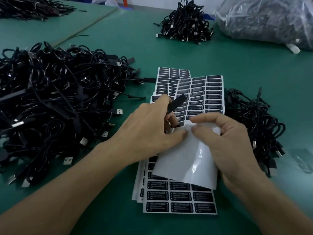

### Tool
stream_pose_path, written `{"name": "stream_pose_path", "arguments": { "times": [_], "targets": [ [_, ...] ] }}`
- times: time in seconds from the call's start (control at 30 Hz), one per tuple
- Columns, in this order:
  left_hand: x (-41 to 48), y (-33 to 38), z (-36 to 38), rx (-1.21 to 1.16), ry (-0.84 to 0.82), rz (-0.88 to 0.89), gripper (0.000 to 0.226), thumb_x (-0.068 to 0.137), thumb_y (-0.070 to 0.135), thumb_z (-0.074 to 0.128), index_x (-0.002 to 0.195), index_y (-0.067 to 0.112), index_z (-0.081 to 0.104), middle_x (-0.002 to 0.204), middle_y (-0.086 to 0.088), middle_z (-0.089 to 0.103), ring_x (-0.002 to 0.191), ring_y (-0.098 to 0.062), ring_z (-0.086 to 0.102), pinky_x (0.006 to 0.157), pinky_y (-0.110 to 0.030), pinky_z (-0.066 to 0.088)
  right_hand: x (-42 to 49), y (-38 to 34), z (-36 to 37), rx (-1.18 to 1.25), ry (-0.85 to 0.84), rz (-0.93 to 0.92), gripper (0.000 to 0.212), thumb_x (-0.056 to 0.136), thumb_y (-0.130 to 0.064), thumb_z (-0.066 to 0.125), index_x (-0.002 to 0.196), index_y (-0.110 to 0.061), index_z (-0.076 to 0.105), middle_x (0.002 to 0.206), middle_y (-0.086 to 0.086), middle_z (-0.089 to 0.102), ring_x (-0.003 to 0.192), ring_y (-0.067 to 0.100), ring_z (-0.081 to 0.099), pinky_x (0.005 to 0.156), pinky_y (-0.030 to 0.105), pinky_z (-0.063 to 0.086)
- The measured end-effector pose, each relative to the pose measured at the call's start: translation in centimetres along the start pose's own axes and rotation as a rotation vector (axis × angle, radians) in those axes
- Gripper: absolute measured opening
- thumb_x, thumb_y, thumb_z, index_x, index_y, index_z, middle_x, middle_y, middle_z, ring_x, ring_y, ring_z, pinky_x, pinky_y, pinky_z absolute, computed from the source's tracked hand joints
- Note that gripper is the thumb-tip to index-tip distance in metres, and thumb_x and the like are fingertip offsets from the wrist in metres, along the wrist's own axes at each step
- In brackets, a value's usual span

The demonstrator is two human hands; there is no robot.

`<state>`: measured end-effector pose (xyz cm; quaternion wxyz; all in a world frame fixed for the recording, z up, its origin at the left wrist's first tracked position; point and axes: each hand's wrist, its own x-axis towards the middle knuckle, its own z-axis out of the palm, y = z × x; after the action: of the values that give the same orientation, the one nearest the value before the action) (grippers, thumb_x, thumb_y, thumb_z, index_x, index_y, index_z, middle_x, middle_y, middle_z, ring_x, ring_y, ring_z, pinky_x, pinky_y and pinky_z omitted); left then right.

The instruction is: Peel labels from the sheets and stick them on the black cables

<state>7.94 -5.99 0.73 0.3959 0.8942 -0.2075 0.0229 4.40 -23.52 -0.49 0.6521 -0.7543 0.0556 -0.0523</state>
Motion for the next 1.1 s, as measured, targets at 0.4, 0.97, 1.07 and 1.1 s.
{"name": "stream_pose_path", "arguments": {
  "times": [0.4,0.97,1.07,1.1],
  "targets": [
    [0.2,0.1,0.5,-0.12,0.071,-0.006,0.032,0.078,0.028,0.083,0.088,0.023,0.053,0.085,0.016,0.073,0.074,0.004,0.068,0.065,-0.024,0.056,-0.1,-0.1,0.2,0.034,-0.007,-0.009,0.029,0.085,-0.007,0.075,0.085,-0.036,0.076,0.097,-0.001,0.074,0.089,0.024,0.072,0.08,0.046,0.062],
    [0.3,-0.3,1.1,-0.144,0.179,0.012,0.033,0.076,0.017,0.081,0.076,0.01,0.049,0.07,0.019,0.072,0.064,-0.005,0.068,0.063,-0.035,0.056,-0.3,-0.2,0.3,0.041,-0.028,-0.002,0.024,0.085,-0.011,0.077,0.084,-0.035,0.074,0.1,0.0,0.073,0.083,0.02,0.073,0.076,0.043,0.062],
    [0.4,-0.4,1.1,-0.154,0.206,0.004,0.035,0.076,0.018,0.079,0.071,0.013,0.045,0.066,0.012,0.071,0.056,-0.003,0.057,0.057,-0.024,0.05,-0.3,-0.3,0.4,0.054,-0.023,0.002,0.026,0.085,-0.009,0.077,0.084,-0.035,0.074,0.1,0.002,0.073,0.079,0.018,0.074,0.071,0.039,0.063],
    [0.4,-0.3,1.1,-0.154,0.22,0.006,0.039,0.076,0.017,0.079,0.068,0.016,0.041,0.065,0.009,0.071,0.054,-0.004,0.054,0.053,-0.023,0.047,-0.3,-0.3,0.4,0.062,-0.02,0.001,0.026,0.085,-0.009,0.077,0.083,-0.035,0.074,0.099,0.002,0.073,0.077,0.018,0.074,0.069,0.038,0.063]
  ]
}}
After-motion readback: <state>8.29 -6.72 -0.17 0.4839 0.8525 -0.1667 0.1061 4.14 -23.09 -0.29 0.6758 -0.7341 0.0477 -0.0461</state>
